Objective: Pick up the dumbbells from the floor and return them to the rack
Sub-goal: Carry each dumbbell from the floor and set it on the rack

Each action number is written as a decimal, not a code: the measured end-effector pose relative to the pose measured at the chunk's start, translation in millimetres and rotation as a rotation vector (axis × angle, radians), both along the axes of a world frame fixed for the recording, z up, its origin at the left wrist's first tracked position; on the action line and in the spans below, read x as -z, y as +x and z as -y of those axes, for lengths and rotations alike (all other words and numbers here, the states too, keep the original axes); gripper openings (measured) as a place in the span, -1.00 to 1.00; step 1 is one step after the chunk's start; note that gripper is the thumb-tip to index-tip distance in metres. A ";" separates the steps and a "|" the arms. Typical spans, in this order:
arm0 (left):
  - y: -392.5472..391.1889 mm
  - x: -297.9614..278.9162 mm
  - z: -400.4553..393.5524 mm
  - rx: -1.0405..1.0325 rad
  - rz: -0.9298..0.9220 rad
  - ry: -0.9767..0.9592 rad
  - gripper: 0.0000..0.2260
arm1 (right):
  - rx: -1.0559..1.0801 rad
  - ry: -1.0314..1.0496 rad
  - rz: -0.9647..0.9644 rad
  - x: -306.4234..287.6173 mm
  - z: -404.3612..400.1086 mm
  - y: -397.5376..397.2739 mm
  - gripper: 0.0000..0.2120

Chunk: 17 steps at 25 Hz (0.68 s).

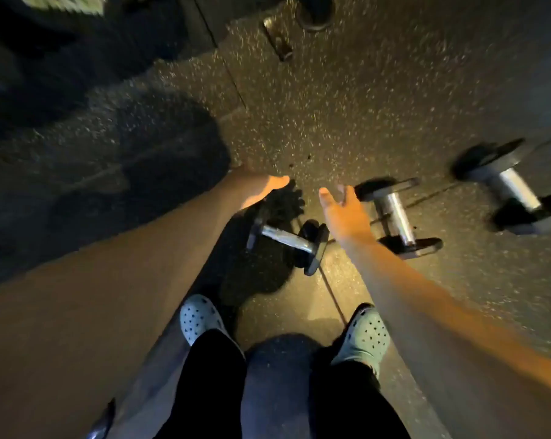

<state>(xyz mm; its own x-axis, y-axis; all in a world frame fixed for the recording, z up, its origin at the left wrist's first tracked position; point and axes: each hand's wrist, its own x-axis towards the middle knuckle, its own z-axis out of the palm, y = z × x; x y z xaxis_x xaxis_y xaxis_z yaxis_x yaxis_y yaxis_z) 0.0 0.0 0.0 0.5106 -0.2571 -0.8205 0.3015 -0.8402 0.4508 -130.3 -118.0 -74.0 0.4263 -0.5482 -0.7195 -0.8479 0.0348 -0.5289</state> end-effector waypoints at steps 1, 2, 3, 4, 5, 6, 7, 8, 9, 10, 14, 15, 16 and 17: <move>-3.0 32.1 -3.8 -0.019 0.021 -0.023 -0.39 | -0.016 -0.031 -0.025 30.7 -5.6 -7.0 -0.34; -0.5 69.4 -6.3 0.014 0.058 0.053 -0.34 | -0.030 -0.071 -0.046 59.2 -8.6 -10.6 -0.33; -0.9 100.6 -11.3 0.053 0.098 0.166 -0.26 | -0.033 -0.087 -0.086 85.6 -12.9 -17.3 -0.31; -1.6 135.9 -15.7 0.103 0.123 0.243 -0.18 | -0.037 -0.084 -0.121 110.7 -18.8 -25.1 -0.29; -5.0 161.6 -19.1 0.148 0.137 0.306 -0.15 | -0.030 -0.095 -0.158 131.5 -24.1 -29.6 -0.29; -8.8 184.5 -19.9 0.170 0.149 0.334 -0.16 | -0.007 -0.105 -0.201 150.2 -26.3 -31.7 -0.28; -12.2 204.0 -18.6 0.196 0.161 0.347 -0.20 | 0.021 -0.113 -0.236 163.9 -27.4 -31.9 -0.31; -15.9 218.1 -15.9 0.223 0.189 0.355 -0.26 | 0.054 -0.117 -0.249 173.1 -28.5 -30.2 -0.37; -19.4 228.6 -13.5 0.244 0.223 0.361 -0.36 | 0.089 -0.112 -0.257 182.8 -28.9 -29.7 -0.48; -22.3 235.9 -12.0 0.256 0.268 0.370 -0.50 | 0.134 -0.108 -0.246 190.7 -29.6 -30.2 -0.58; -22.3 225.6 -14.6 0.274 0.376 0.353 -0.74 | 0.150 -0.145 -0.180 171.7 -26.9 -22.8 -0.75; -19.4 212.9 -16.0 0.256 0.392 0.327 -0.74 | 0.128 -0.172 -0.144 154.9 -23.2 -18.8 -0.77; -14.0 196.6 -16.9 0.222 0.407 0.294 -0.73 | 0.103 -0.196 -0.099 137.1 -18.3 -12.9 -0.77; -7.6 174.3 -16.9 0.188 0.410 0.265 -0.73 | 0.084 -0.215 -0.062 113.8 -13.1 -5.3 -0.76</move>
<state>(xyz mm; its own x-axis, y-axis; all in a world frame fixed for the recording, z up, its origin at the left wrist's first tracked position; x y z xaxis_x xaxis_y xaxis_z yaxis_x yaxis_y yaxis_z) -7.6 16.9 -174.3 0.7688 -0.1858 -0.6120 -0.0225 -0.9641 0.2644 -135.5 -104.9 -187.8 0.3314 -0.7232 -0.6059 -0.8779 -0.0011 -0.4789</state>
